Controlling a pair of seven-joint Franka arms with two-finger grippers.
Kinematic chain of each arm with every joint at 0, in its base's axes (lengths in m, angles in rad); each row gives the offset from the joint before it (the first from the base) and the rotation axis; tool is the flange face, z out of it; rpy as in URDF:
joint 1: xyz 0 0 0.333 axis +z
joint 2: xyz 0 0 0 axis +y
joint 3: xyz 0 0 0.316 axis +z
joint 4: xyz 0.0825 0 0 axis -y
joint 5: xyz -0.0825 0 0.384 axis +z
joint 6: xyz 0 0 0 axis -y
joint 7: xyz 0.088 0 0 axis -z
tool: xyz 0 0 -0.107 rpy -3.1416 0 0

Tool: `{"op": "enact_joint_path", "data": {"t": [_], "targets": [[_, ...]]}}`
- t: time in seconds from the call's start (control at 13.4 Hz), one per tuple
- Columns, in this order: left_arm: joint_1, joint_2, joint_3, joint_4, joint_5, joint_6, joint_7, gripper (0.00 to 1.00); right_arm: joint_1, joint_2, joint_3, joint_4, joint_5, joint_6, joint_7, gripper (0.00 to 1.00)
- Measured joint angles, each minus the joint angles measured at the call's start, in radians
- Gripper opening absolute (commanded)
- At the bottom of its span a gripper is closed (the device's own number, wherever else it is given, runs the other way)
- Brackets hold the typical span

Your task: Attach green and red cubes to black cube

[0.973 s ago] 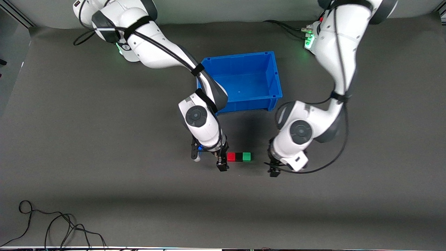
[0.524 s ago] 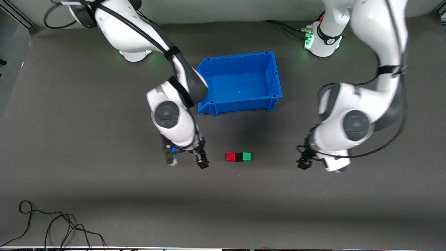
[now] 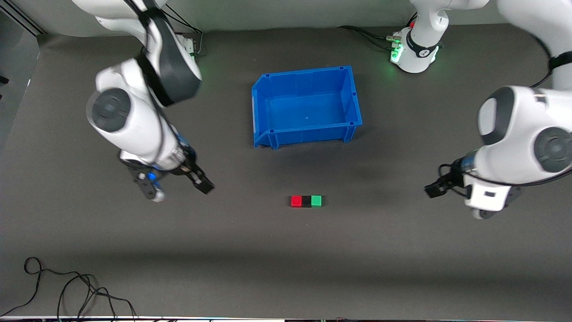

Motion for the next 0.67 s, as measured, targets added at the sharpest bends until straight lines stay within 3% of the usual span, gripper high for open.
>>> {"op": "enact_joint_path", "data": {"t": [0.3, 0.67], "targets": [[0.08, -0.103, 0.001, -0.017, 0.0, -0.035, 0.197, 1.0, -0.028, -0.139, -0.004, -0.08, -0.098, -0.05, -0.225, 1.0], [0.089, -0.149, 0.0, 0.034, -0.001, -0.061, 0.499, 1.0, -0.239, -0.234, 0.03, -0.086, -0.106, -0.107, -0.686, 1.0]]}}
